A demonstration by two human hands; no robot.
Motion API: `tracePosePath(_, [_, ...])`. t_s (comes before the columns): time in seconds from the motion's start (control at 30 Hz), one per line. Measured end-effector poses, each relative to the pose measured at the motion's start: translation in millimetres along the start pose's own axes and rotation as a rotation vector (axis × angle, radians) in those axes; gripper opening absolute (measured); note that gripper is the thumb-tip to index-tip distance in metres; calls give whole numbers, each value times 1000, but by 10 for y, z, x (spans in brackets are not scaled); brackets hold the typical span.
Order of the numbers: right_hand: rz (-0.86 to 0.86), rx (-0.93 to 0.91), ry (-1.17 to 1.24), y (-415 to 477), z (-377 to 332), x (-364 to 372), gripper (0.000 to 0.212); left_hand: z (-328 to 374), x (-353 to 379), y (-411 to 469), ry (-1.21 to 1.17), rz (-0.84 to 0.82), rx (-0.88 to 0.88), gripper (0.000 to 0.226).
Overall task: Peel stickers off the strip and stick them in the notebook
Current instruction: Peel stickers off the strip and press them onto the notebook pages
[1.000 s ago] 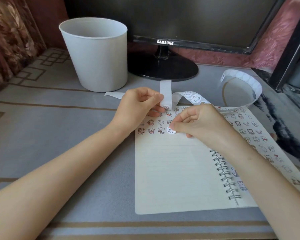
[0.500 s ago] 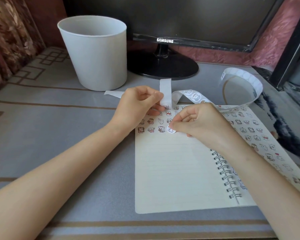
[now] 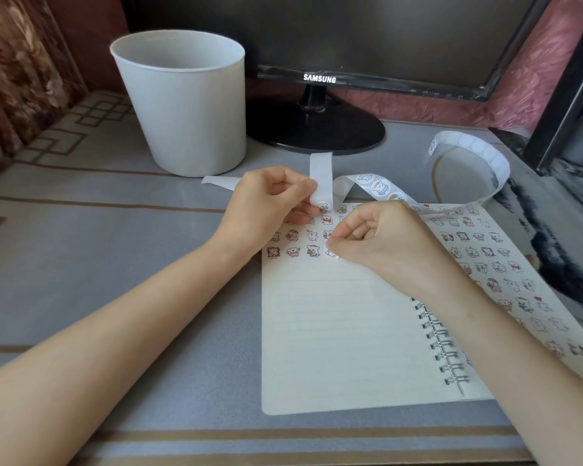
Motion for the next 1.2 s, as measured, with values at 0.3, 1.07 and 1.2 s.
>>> tracePosePath(0.3, [1,-36,-58,8,-5,1,11,3,6,-6,-10,-4,2,12])
tracePosePath(1.07, [15,-21,-126,-4,13,-23,25,-4,8,3,12,3,-3,12])
tracePosePath(1.2, [21,-23,-180,10,-1,-6,19,-13,2,10,21,10,-5,12])
Point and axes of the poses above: each hand's wrist, its own y-axis towards the middle knuckle, its own x-axis out of the palm, z = x × y, the point moved 2 cm from there along y, towards the middle knuckle, and after that the axes turned 4 degrees about -z, right-handed, at the moved point
